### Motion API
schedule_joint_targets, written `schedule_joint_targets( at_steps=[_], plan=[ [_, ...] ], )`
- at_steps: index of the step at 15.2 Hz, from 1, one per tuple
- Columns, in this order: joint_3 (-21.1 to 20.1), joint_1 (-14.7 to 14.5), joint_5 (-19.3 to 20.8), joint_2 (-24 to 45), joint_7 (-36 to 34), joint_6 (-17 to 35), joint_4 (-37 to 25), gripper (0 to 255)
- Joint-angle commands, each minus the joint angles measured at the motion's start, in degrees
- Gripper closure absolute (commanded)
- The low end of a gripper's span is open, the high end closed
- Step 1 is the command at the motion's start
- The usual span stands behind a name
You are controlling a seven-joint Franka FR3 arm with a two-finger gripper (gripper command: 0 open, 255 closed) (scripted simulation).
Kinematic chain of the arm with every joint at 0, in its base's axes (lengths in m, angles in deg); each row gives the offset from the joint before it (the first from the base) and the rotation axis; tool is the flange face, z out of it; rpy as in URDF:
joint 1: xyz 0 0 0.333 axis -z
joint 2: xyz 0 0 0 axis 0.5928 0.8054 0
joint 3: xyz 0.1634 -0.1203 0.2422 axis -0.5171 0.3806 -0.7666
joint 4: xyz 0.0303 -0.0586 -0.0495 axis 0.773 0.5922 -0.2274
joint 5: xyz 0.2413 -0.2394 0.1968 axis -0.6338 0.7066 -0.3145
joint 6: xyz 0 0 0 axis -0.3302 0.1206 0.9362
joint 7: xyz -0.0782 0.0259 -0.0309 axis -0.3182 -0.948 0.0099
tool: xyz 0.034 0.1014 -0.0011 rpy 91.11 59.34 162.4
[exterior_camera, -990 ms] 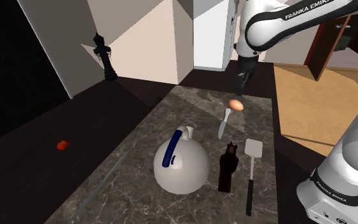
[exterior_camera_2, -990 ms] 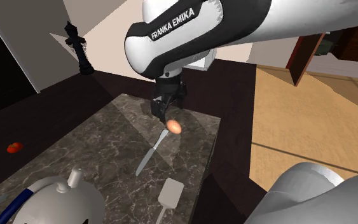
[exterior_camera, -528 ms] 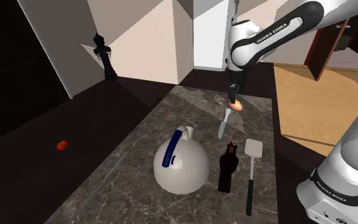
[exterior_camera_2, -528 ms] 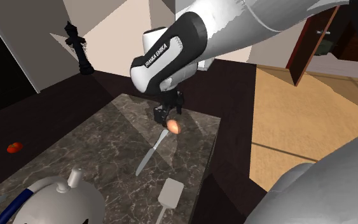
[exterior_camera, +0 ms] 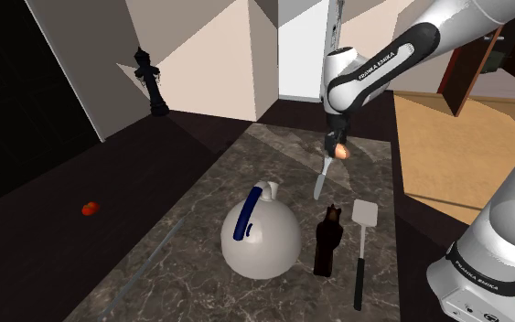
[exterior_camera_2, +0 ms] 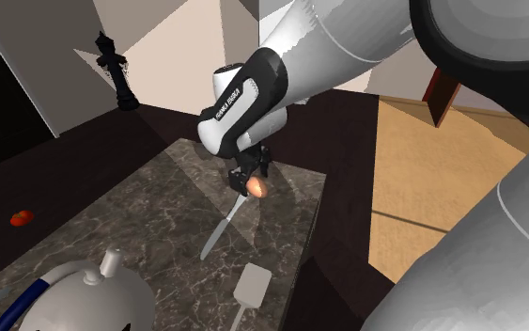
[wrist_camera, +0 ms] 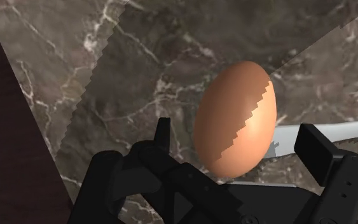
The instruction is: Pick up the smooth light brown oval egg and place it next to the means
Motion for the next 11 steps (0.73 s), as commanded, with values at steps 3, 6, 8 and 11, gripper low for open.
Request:
schedule_joint_targets(
  at_steps=[3, 6, 8, 11],
  plan=[
    [0.1, 0.1, 0.1, 0.9, 0.0, 1.4, 0.5, 0],
    [0.1, 0.1, 0.1, 0.9, 0.0, 1.4, 0.5, 0],
    [0.1, 0.1, 0.1, 0.9, 0.0, 1.4, 0.5, 0],
    [0.1, 0.1, 0.1, 0.9, 0.0, 1.4, 0.5, 255]
  ],
)
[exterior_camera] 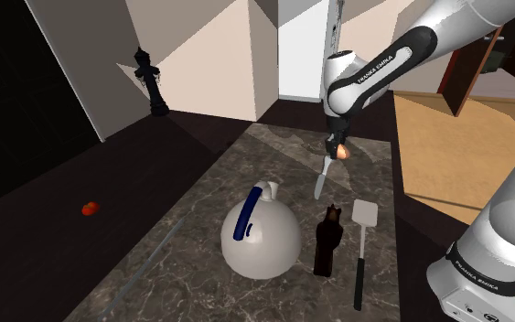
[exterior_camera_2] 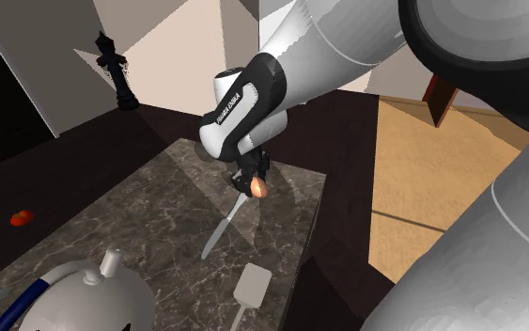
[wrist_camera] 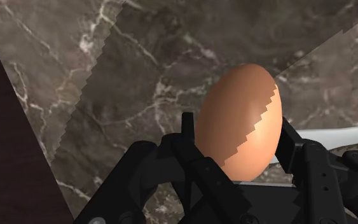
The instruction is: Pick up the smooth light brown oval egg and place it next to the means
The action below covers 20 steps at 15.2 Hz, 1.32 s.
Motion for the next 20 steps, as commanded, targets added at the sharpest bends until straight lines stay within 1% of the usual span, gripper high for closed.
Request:
schedule_joint_targets(
  at_steps=[1, 7, 20],
  plan=[
    [0.0, 0.0, 0.0, 0.0, 0.0, 0.0, 0.0, 255],
    [0.0, 0.0, 0.0, 0.0, 0.0, 0.0, 0.0, 255],
    [-0.3, -0.2, -0.8, -6.2, 1.3, -10.4, -4.3, 255]
  ],
)
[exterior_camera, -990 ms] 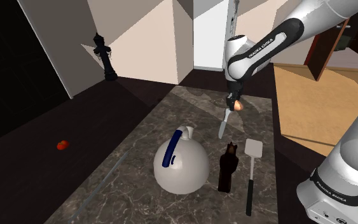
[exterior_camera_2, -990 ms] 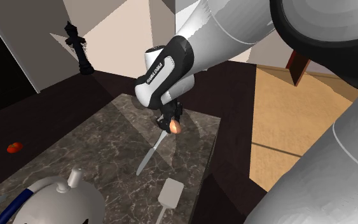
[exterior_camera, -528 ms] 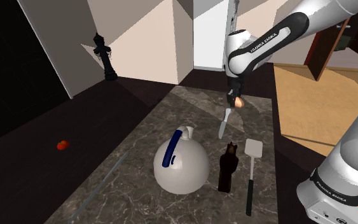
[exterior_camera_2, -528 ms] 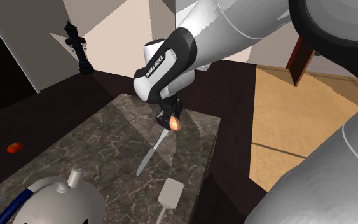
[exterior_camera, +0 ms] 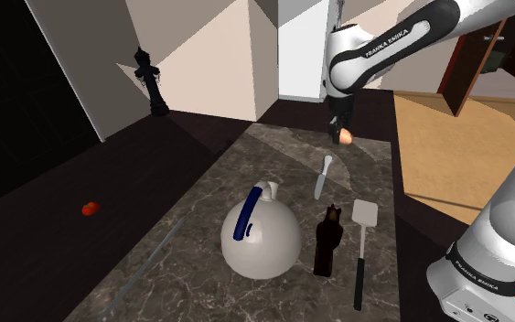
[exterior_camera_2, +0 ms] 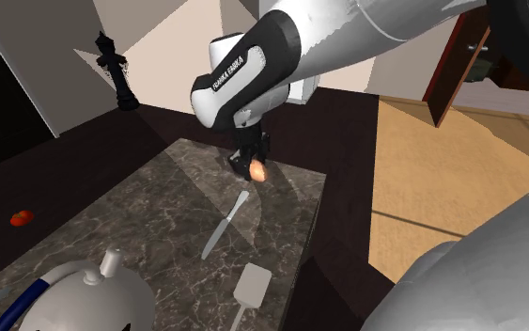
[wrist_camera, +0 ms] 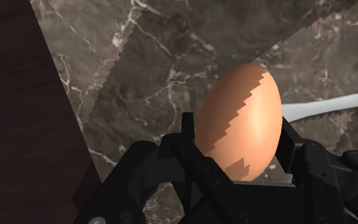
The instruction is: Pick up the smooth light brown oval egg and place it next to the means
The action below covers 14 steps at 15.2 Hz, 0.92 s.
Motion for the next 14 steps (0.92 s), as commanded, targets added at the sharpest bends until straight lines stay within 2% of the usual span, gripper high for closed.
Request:
schedule_joint_targets(
  at_steps=[1, 11, 14],
  plan=[
    [0.0, 0.0, -0.1, -0.7, 0.2, -1.5, -0.8, 255],
    [-0.2, -0.2, -0.5, -3.7, 1.1, -8.9, -5.3, 255],
    [-2.8, -2.1, -1.4, -4.9, -3.0, -9.5, -4.1, 255]
  ],
)
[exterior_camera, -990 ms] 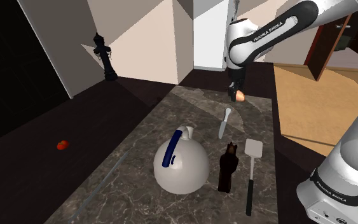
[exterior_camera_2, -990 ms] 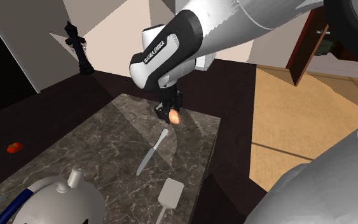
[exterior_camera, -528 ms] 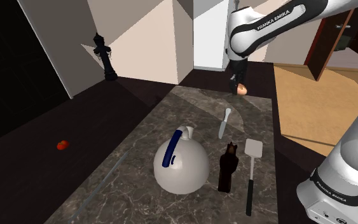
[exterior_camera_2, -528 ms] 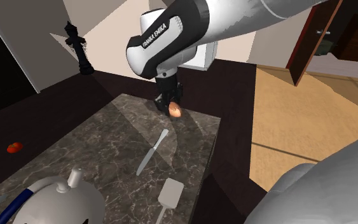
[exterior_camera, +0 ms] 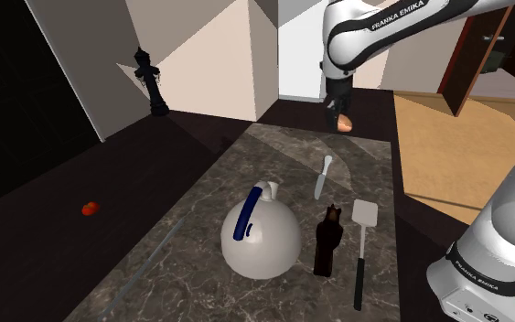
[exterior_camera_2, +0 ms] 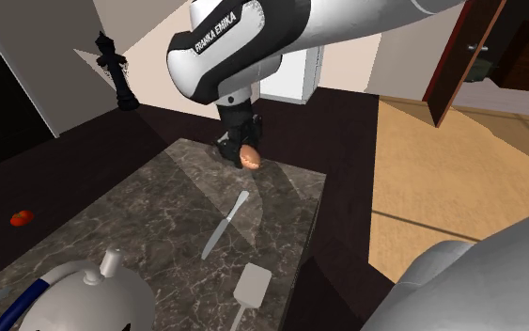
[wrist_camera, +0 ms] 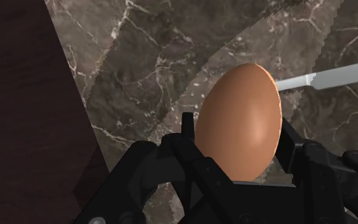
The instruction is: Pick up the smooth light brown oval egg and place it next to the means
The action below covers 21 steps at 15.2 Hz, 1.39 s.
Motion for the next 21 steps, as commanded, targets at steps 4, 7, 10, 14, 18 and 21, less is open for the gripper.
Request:
schedule_joint_targets(
  at_steps=[4, 7, 10, 14, 18, 21],
  plan=[
    [-4.4, -3.2, -1.7, -1.3, -6.7, -0.7, 1.4, 255],
    [-7.1, -5.1, -2.8, -1.2, -10.8, -1.3, 1.2, 255],
    [-9.8, -7.1, -3.9, -0.6, -14.9, -1.9, 0.4, 255],
    [-13.4, -9.6, -5.1, 1.1, -20.4, -2.6, -1.6, 255],
    [-16.8, -12.0, -5.8, 3.7, -25.9, -3.4, -4.6, 255],
    [-19.3, -13.8, -6.0, 6.3, -30.2, -4.1, -7.6, 255]
  ],
)
